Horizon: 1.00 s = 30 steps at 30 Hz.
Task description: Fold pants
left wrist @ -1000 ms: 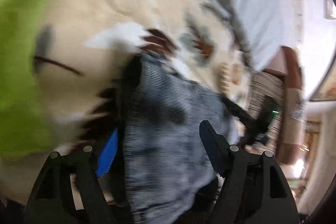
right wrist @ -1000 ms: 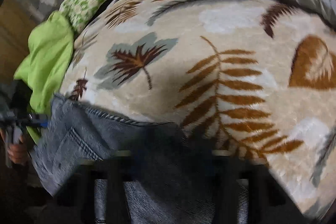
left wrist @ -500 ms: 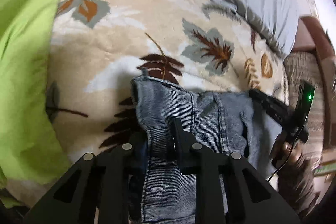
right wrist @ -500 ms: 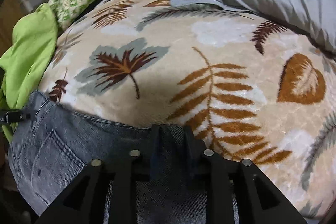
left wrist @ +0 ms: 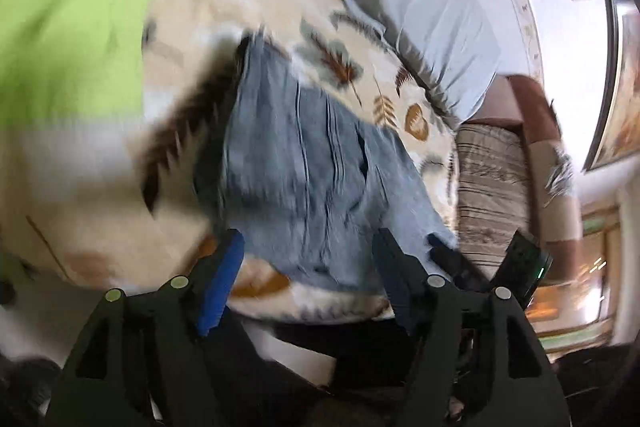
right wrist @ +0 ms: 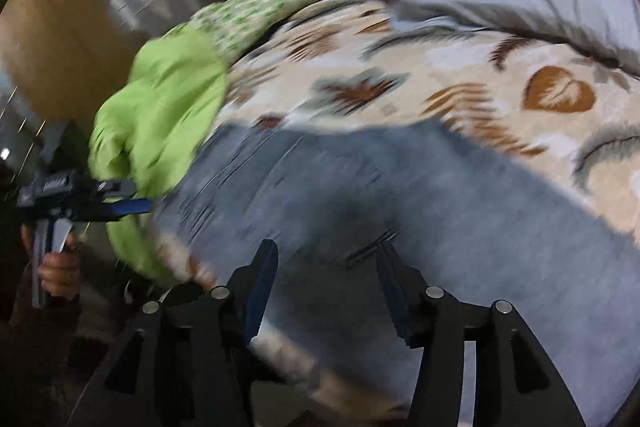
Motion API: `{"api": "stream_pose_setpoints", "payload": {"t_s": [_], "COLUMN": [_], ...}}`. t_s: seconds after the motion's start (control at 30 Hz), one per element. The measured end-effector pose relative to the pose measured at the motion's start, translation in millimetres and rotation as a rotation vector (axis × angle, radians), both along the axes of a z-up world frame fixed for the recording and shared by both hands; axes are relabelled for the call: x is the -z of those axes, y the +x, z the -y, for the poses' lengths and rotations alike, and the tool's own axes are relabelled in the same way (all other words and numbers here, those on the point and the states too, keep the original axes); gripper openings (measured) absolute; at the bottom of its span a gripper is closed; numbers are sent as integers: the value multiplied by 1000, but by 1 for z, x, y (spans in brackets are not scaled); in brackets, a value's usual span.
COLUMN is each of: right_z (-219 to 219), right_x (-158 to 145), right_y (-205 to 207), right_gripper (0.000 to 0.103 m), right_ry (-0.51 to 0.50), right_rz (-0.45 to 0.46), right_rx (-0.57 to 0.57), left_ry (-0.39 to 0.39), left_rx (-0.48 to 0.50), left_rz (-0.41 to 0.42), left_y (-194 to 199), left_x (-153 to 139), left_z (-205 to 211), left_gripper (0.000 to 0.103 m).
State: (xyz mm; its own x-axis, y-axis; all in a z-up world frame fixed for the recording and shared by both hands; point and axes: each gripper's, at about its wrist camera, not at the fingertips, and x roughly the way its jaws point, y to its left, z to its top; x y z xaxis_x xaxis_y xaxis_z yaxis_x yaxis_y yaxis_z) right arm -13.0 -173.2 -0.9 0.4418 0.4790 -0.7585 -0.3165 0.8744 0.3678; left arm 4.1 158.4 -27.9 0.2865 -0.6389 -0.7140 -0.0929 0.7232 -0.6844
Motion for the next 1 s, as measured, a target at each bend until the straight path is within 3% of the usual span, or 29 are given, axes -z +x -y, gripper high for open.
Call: {"api": "stream_pose_setpoints", "payload": {"t_s": [0.2, 0.43, 0.5, 0.57, 0.6, 0.77, 0.9, 1.0], "right_z": [-73, -118, -121, -121, -121, -123, -136, -142], "right_x": [18, 51, 56, 55, 52, 34, 56, 73], "right_y": [-35, -49, -48, -48, -49, -58, -58, -58], "right_gripper": [53, 49, 32, 6, 4, 4, 5, 10], "right_ry": [-187, -489, -520, -492, -479, -437, -482, -521], "right_rz": [107, 258, 281, 278, 281, 325, 286, 269], "right_rx": [-166, -261, -277, -286, -290, -303, -364, -387], "left_ry": [-71, 11, 28, 56, 71, 150, 278, 304], "left_rx": [-63, -88, -99, -107, -98, -78, -49, -54], "left_rz": [-74, -76, -85, -82, -78, -1, -29, -29], "left_y": [2, 20, 24, 27, 30, 27, 25, 24], "left_x": [28, 32, 36, 37, 35, 17, 40, 52], "left_z": [17, 34, 35, 34, 32, 30, 37, 38], "left_gripper": [66, 65, 60, 15, 11, 9, 10, 13]}}
